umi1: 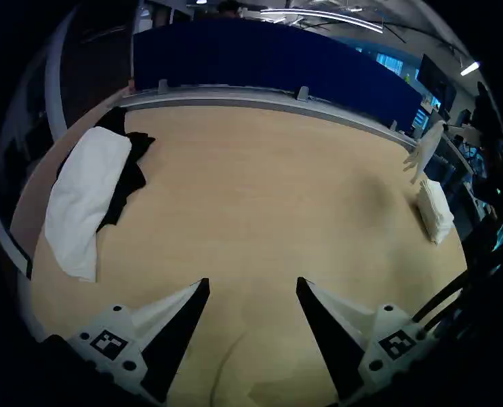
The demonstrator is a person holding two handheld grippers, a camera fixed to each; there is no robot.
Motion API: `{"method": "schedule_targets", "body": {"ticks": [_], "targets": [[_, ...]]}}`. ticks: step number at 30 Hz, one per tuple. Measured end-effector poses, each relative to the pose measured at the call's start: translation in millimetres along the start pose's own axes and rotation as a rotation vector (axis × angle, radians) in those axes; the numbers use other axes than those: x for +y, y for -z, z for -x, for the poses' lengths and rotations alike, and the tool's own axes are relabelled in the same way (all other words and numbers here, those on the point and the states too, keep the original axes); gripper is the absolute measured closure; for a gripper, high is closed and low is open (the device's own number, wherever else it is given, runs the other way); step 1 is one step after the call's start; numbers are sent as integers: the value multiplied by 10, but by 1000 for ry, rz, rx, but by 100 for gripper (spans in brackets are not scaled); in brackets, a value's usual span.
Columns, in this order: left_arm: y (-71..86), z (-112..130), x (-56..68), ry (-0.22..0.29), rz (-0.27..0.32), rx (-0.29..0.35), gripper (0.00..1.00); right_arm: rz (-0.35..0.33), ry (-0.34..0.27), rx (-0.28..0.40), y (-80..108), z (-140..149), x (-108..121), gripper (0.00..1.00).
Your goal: Fold towel
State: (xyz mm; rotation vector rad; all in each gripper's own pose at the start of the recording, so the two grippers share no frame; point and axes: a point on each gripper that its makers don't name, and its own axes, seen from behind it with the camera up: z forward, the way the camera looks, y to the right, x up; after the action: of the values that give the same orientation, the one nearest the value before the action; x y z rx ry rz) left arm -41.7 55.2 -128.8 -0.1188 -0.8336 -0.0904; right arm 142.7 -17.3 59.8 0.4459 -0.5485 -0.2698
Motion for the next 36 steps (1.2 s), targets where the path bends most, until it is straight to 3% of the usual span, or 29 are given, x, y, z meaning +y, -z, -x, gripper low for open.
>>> {"method": "schedule_targets", "body": {"ticks": [8,17,27,36], "targets": [[-64,-69,112,-11,5,-4,5,55,-3,-27,113,128,518,97],[-119,-149,245,-25,10,-7,5,80,-34,-27,147,168,903,97],[-138,-153,333,-30,6,-11,5,92,-45,-55,162,359,1091,97],[-127,-159,406,-45,12,-16,5,113,-82,-84,383,721,1172,97]]}}
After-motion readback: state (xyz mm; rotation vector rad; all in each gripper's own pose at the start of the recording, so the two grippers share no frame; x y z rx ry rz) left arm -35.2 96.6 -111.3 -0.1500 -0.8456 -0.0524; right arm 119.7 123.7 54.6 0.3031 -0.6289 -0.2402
